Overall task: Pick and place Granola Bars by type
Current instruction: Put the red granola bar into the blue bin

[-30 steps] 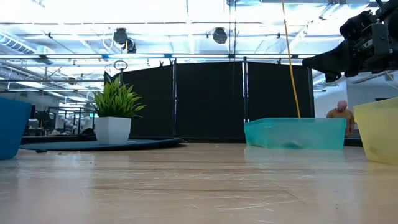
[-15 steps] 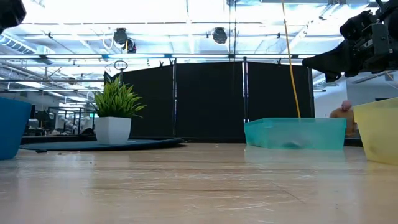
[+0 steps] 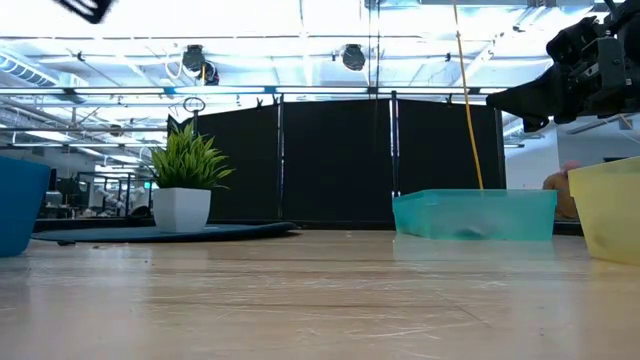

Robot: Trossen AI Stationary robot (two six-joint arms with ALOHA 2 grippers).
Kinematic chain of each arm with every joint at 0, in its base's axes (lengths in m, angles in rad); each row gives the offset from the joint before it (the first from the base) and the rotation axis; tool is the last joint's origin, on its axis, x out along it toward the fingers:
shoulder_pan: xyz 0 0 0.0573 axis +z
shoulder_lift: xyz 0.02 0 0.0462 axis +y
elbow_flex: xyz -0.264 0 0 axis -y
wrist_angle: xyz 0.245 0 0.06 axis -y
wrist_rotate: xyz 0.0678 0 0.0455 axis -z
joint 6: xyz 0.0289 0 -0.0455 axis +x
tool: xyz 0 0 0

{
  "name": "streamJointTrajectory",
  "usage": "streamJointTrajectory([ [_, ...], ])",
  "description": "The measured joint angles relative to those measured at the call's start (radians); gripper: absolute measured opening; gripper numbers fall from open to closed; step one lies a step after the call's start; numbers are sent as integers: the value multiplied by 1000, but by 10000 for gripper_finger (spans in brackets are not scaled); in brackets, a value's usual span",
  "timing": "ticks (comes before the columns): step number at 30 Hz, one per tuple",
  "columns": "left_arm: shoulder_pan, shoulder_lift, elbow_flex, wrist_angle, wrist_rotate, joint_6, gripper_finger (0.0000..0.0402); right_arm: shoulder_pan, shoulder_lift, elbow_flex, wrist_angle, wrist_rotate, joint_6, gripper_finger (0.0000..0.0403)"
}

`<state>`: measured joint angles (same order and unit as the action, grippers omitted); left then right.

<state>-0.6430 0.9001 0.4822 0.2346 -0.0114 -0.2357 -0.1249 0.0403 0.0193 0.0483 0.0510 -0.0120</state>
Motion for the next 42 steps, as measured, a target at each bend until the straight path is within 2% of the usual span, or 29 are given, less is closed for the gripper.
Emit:
streamJointTrajectory([
  [3, 122, -1, 62, -125, 109, 44, 6, 0, 0, 0, 0, 0, 0, 4],
  [5, 176, -14, 101, -235, 132, 43, 6, 0, 0, 0, 0, 0, 0, 4],
  [10, 197, -55, 167, -539, 28, -115, 6, 0, 0, 0, 0, 0, 0, 4],
  [13, 161, -71, 200, -737, -55, -291, 6, 0, 0, 0, 0, 0, 0, 4],
  [16, 106, -69, 222, -877, -80, -423, 6, 0, 0, 0, 0, 0, 0, 4],
  [23, -60, -36, 226, -905, -128, -644, 6, 0, 0, 0, 0, 0, 0, 4],
  [31, -246, 150, 227, -950, -181, -845, 6, 0, 0, 0, 0, 0, 0, 4],
  [37, -281, 296, 226, -961, -137, -889, 6, 0, 0, 0, 0, 0, 0, 4],
  [42, -267, 335, 226, -956, -120, -906, 14, 0, 0, 0, 0, 0, 0, 4],
])
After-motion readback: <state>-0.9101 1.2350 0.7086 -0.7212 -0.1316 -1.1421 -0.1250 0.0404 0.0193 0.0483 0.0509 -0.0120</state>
